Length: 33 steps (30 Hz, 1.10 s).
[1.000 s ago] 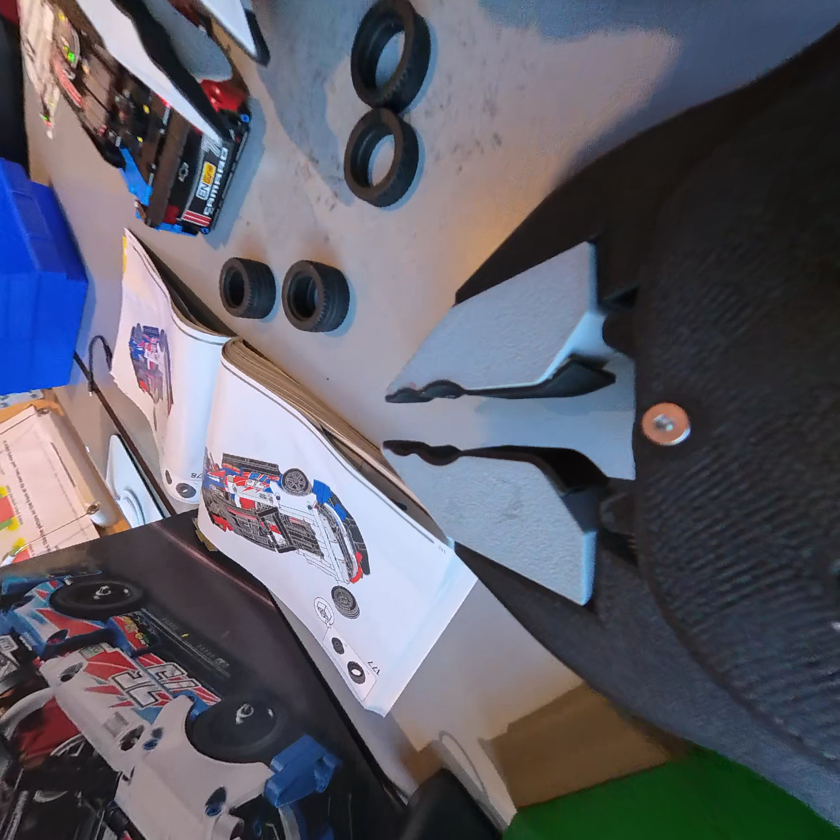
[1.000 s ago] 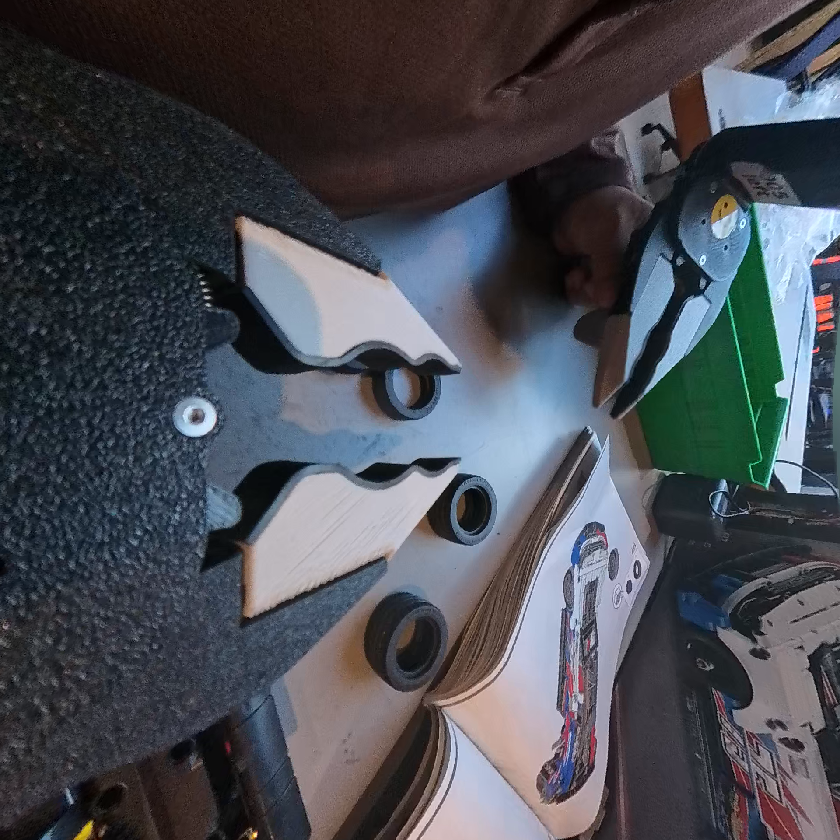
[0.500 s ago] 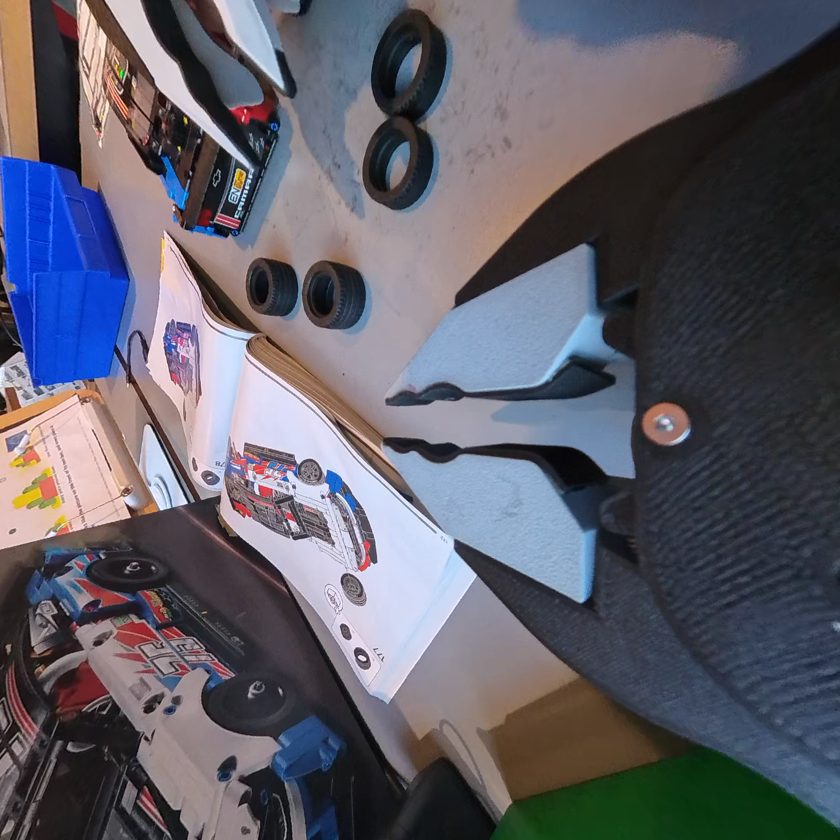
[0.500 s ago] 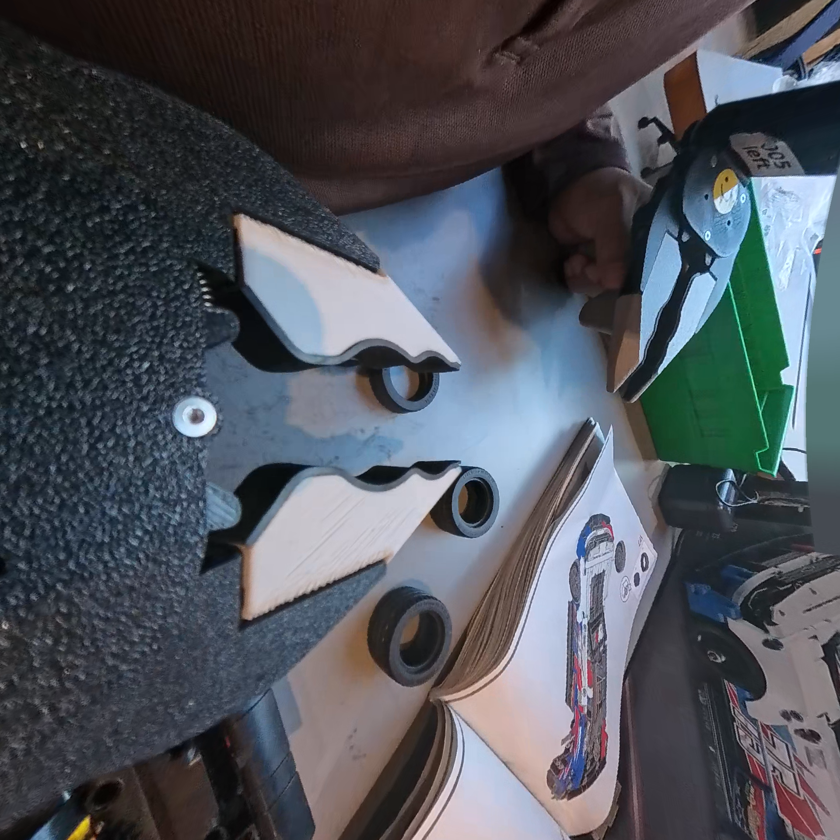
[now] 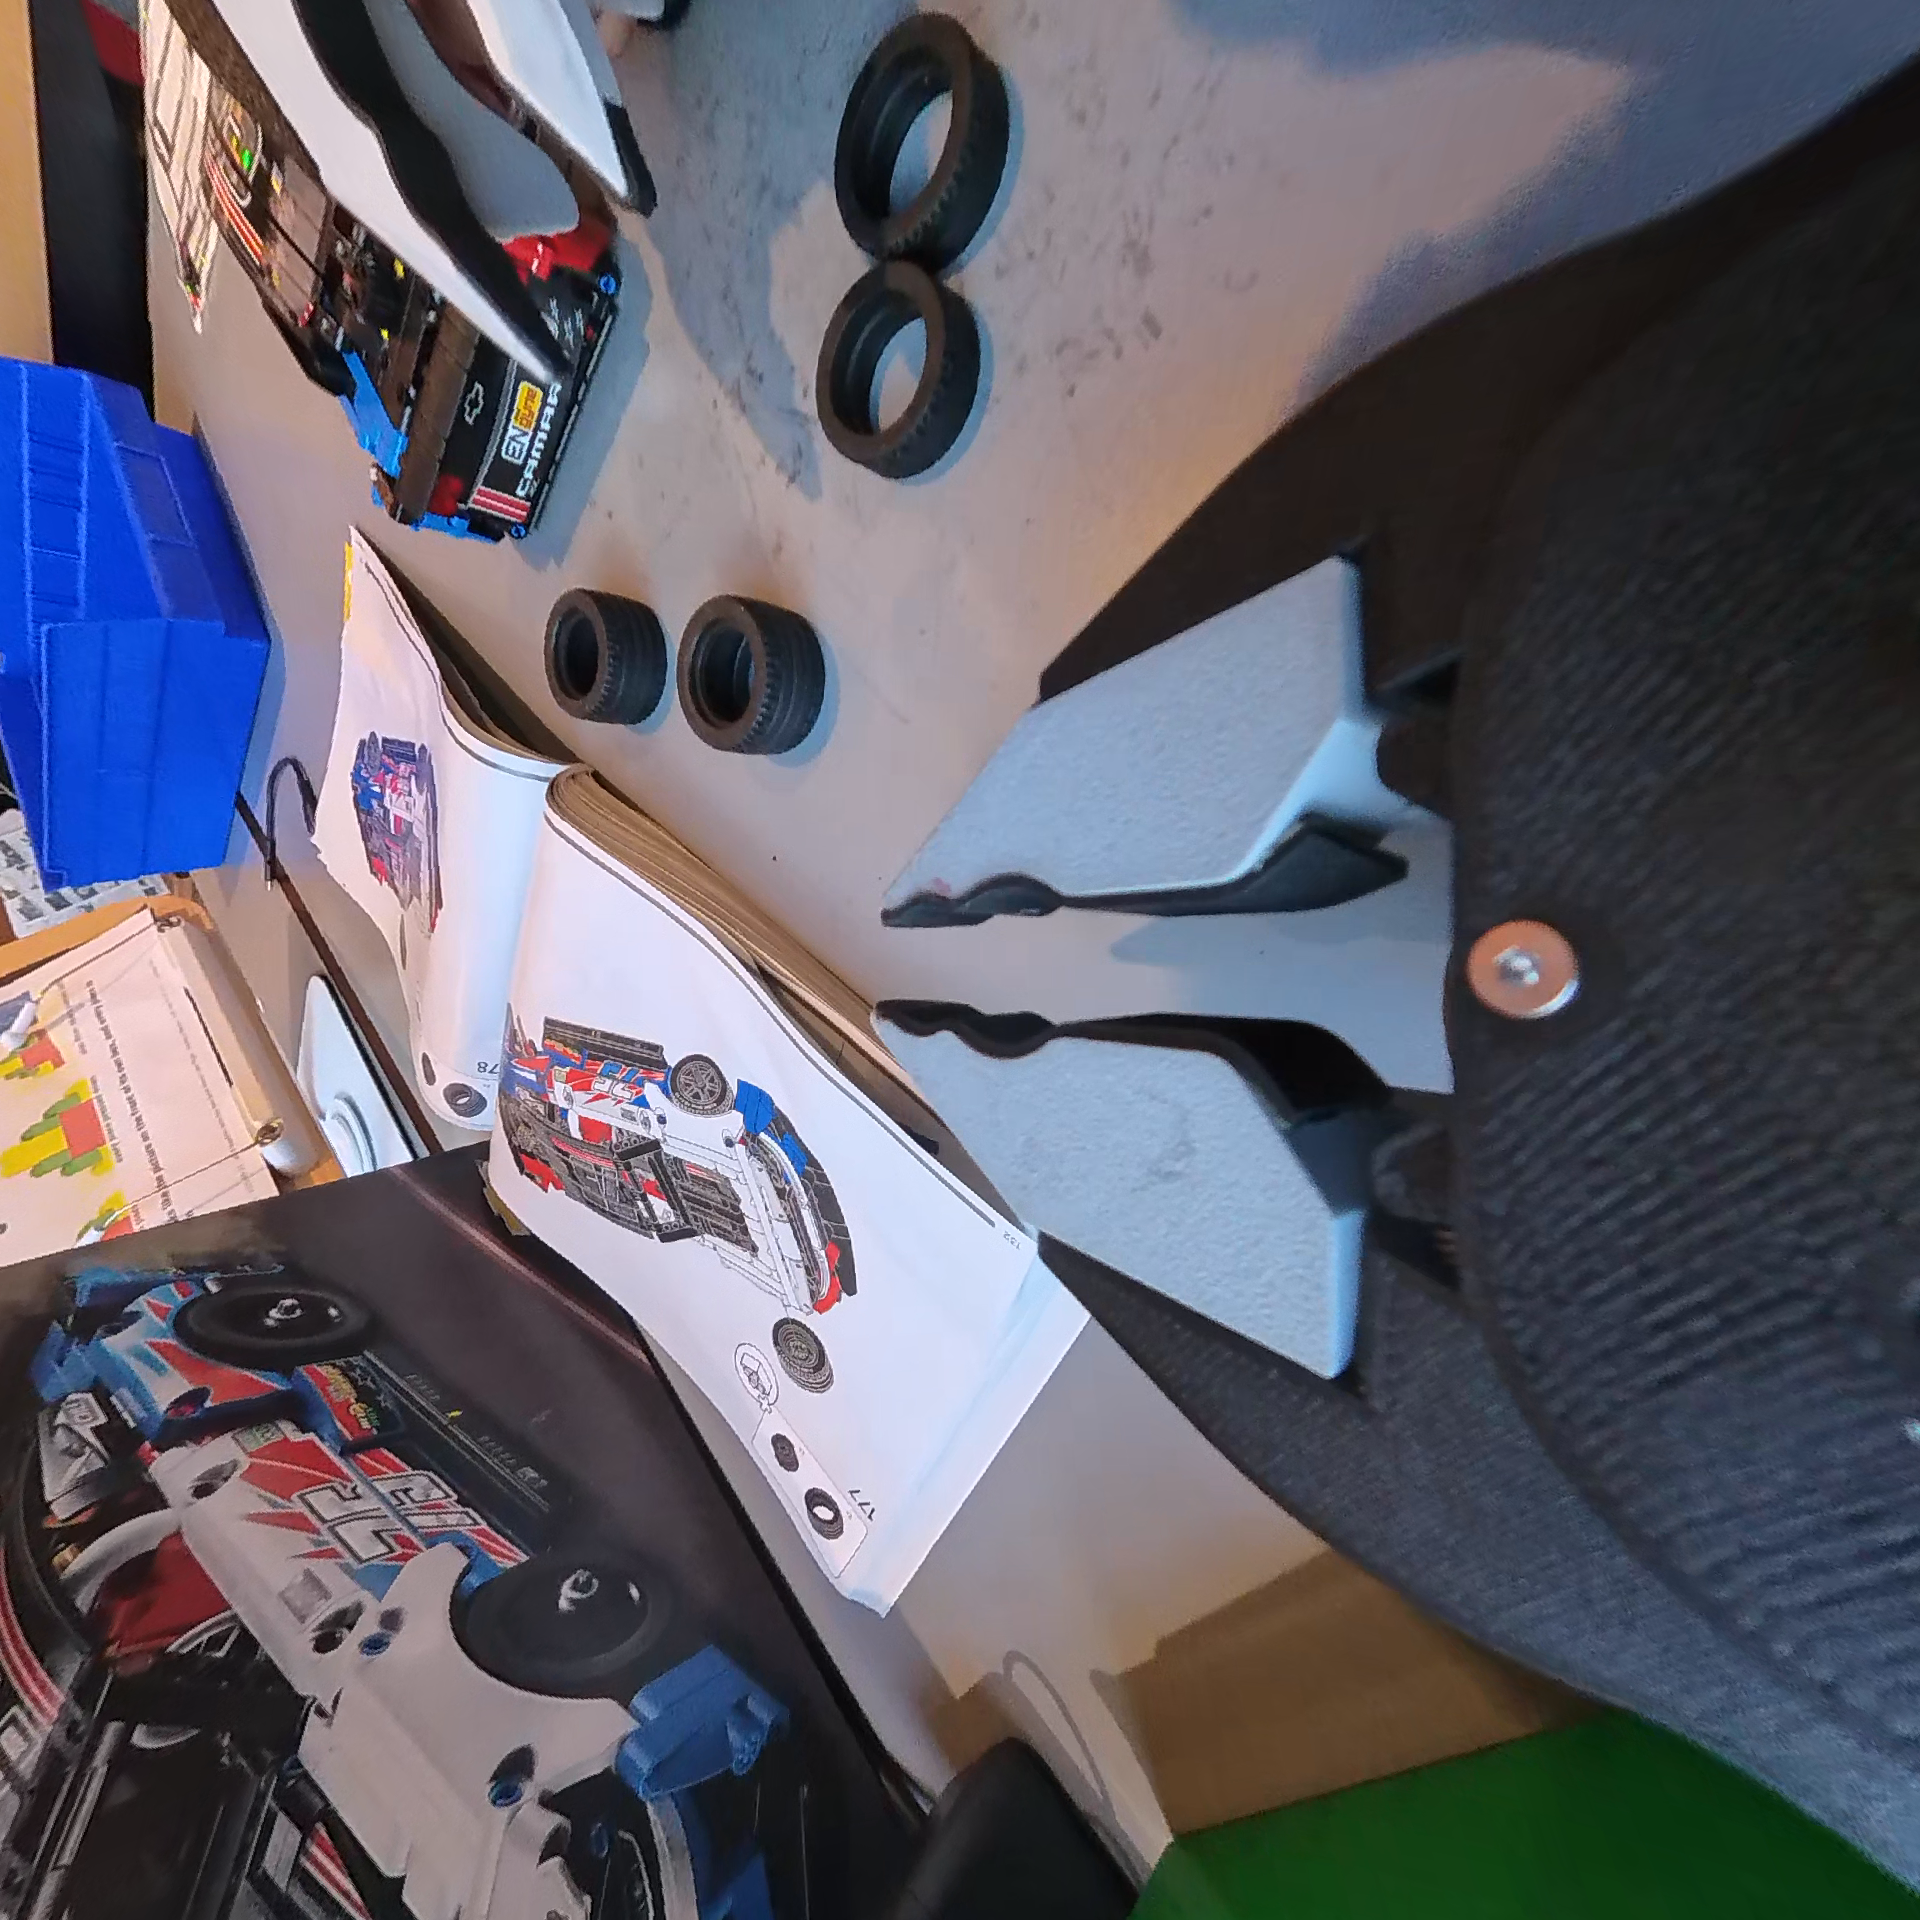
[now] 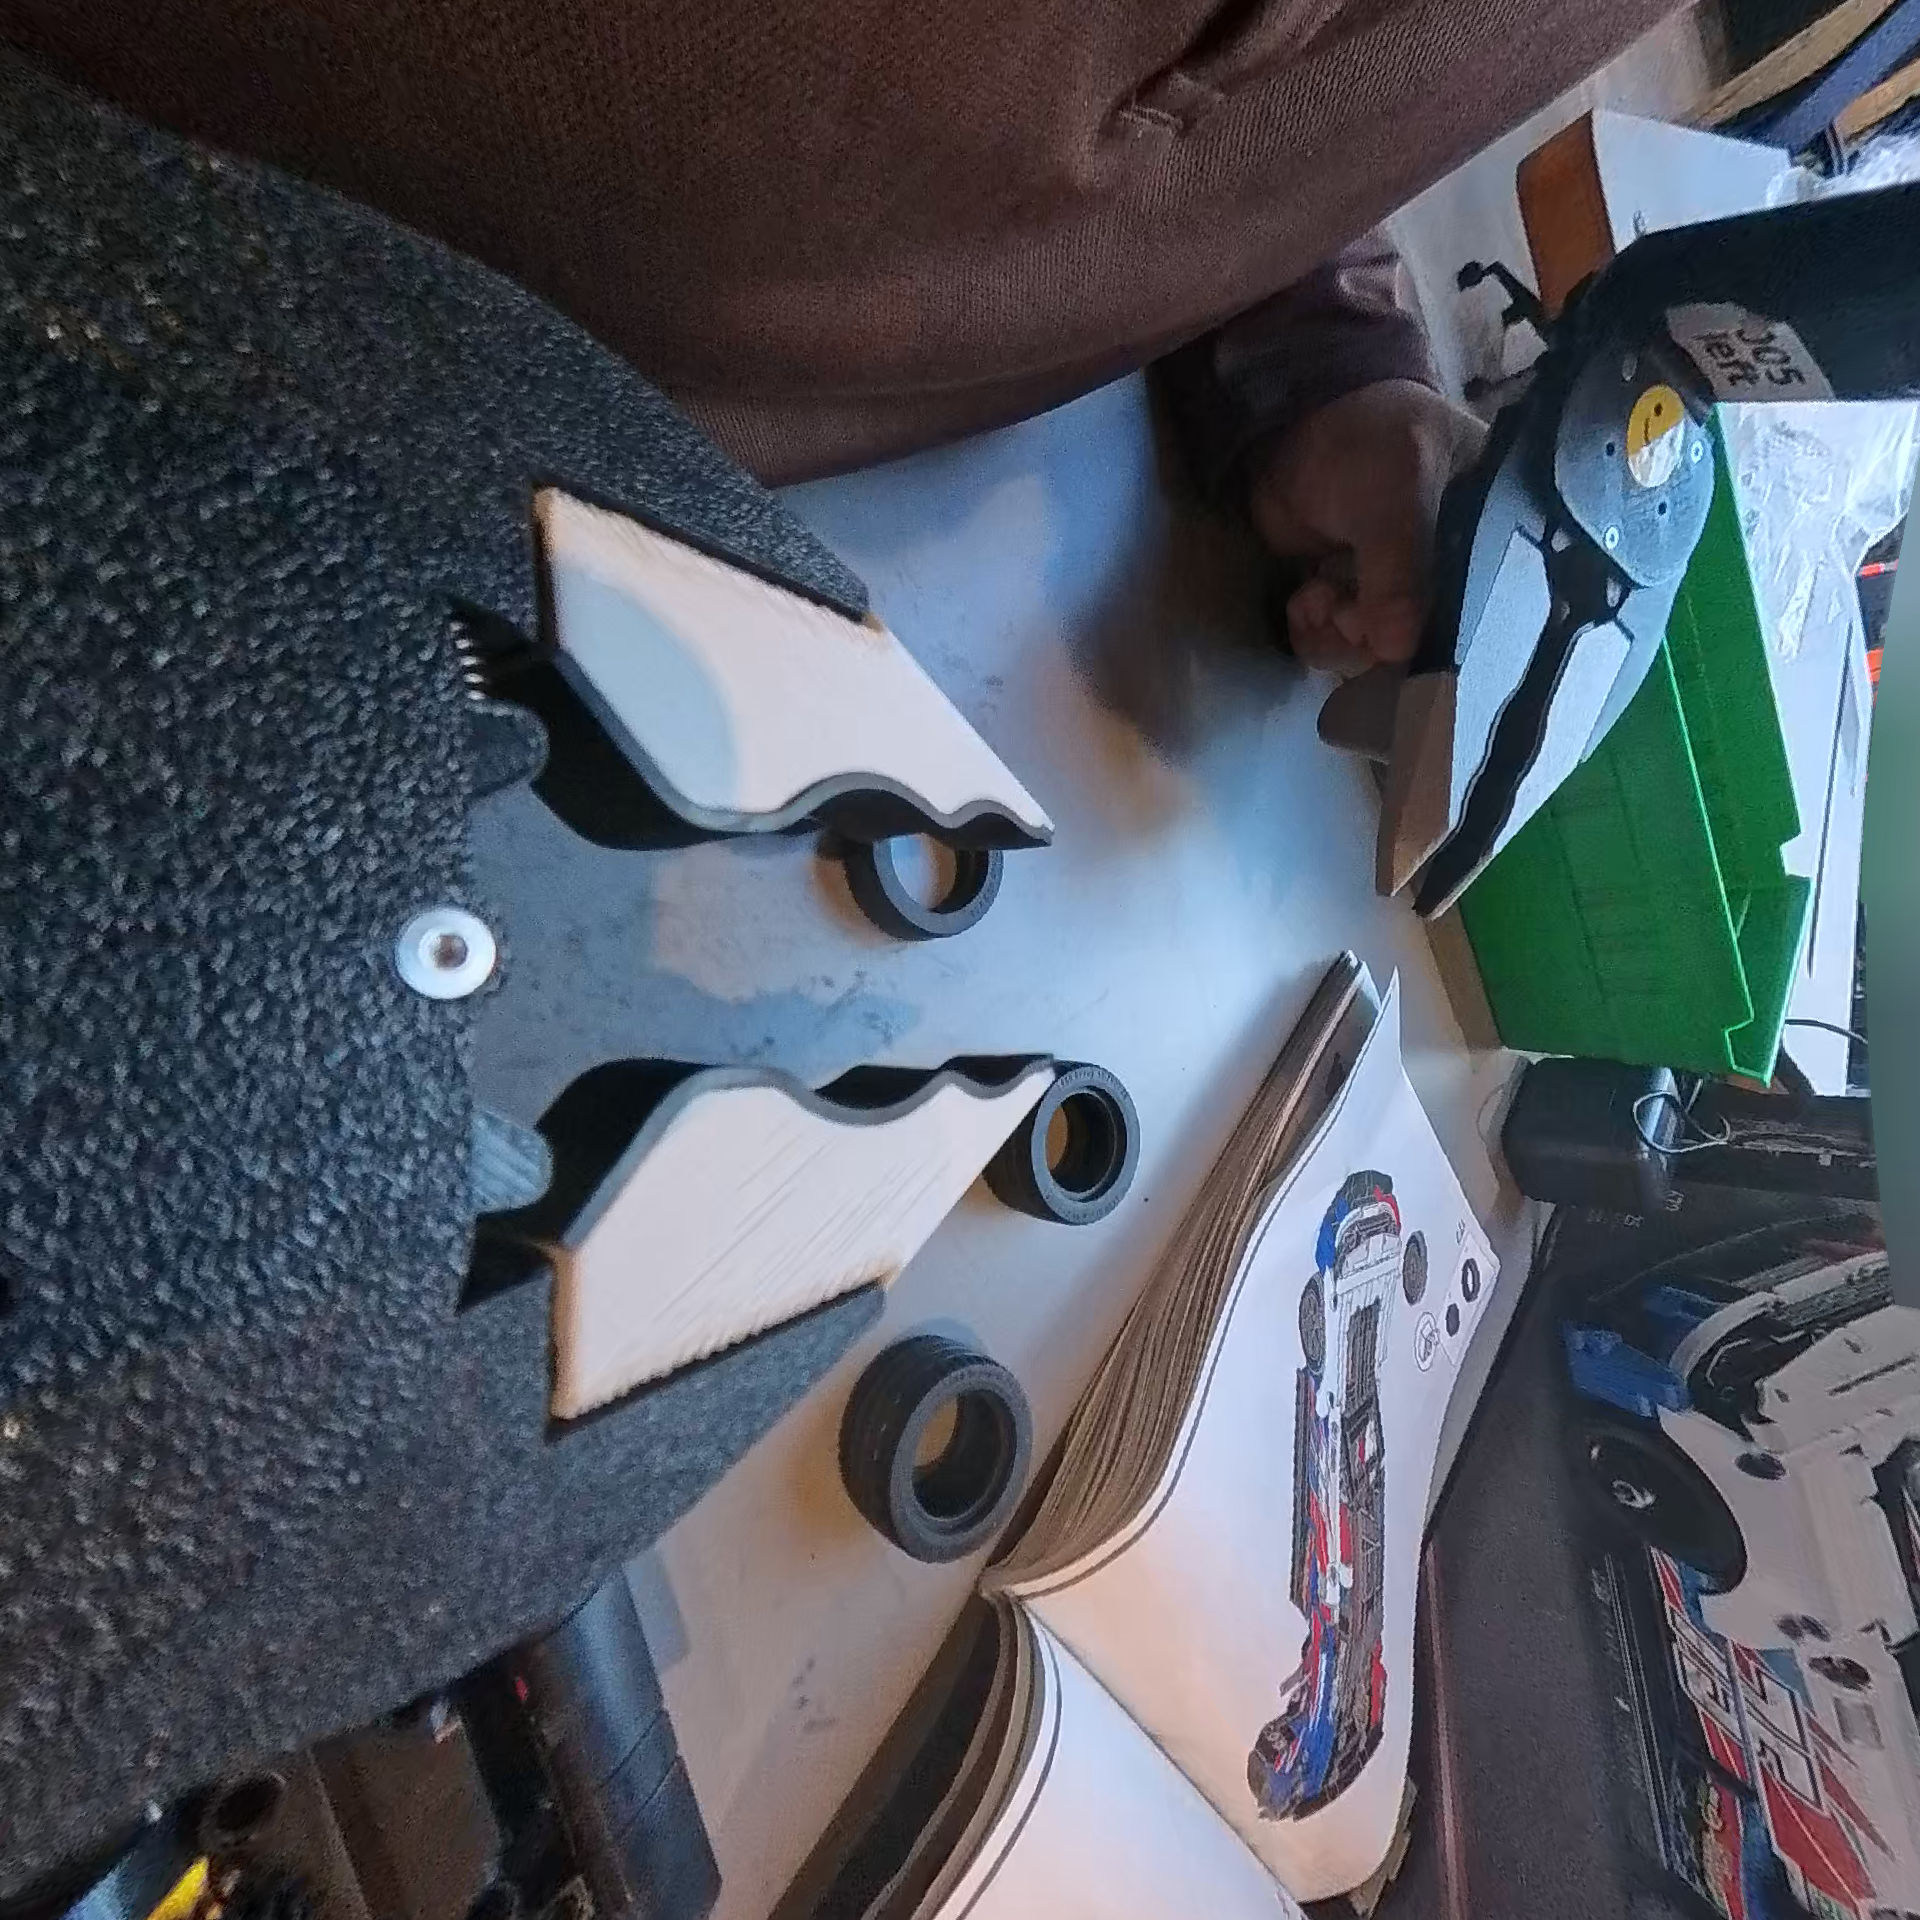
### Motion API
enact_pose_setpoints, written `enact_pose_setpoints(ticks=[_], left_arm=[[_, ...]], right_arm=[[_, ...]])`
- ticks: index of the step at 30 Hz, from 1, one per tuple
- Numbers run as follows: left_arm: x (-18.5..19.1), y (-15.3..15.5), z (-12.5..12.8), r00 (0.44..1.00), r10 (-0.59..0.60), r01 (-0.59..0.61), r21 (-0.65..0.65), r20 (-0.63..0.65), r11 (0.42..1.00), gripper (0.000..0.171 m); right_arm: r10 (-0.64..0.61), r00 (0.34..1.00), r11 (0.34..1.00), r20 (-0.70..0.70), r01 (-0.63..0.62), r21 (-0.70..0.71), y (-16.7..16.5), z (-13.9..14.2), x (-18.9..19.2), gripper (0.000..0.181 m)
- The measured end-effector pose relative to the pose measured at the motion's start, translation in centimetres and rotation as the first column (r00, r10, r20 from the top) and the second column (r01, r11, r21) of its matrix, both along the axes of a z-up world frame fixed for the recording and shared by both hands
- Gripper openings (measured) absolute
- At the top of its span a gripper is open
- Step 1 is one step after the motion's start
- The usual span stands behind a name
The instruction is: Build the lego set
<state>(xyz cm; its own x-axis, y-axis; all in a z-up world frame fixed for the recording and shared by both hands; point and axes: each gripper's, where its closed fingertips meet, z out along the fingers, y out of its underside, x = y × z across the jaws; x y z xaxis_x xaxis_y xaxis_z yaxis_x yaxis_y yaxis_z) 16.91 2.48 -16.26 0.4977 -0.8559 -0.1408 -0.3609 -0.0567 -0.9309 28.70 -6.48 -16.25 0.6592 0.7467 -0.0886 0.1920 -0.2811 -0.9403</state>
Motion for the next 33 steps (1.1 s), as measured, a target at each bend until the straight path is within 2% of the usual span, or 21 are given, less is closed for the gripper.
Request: enact_pose_setpoints(ticks=[15, 22, 30, 33], left_arm=[[0.0, 0.1, -0.1, 1.0, 0.006, -0.006, -0.004, -0.007, 1.0, 0.011], [-0.7, 0.0, 0.7, 0.997, 0.067, -0.068, 0.035, 0.036, 0.997, 0.015], [-1.9, -4.1, 1.3, 0.991, 0.096, -0.093, -0.033, 0.098, 0.995, 0.029], [-2.8, -5.8, 2.9, 0.987, 0.104, -0.098, -0.049, 0.123, 0.994, 0.037]], right_arm=[[0.007, 1.0, 1.0, 0.013, -0.007, 0.024, -0.2, 0.1, -0.1, 0.038], [0.013, 1.0, 0.999, 0.018, -0.014, 0.05, -0.4, 0.3, -0.2, 0.037], [0.02, 0.999, 0.996, 0.05, -0.024, 0.082, -0.6, 0.3, -0.6, 0.037], [0.019, 0.999, 0.996, 0.04, -0.022, 0.086, -0.6, 0.5, -0.5, 0.036]])
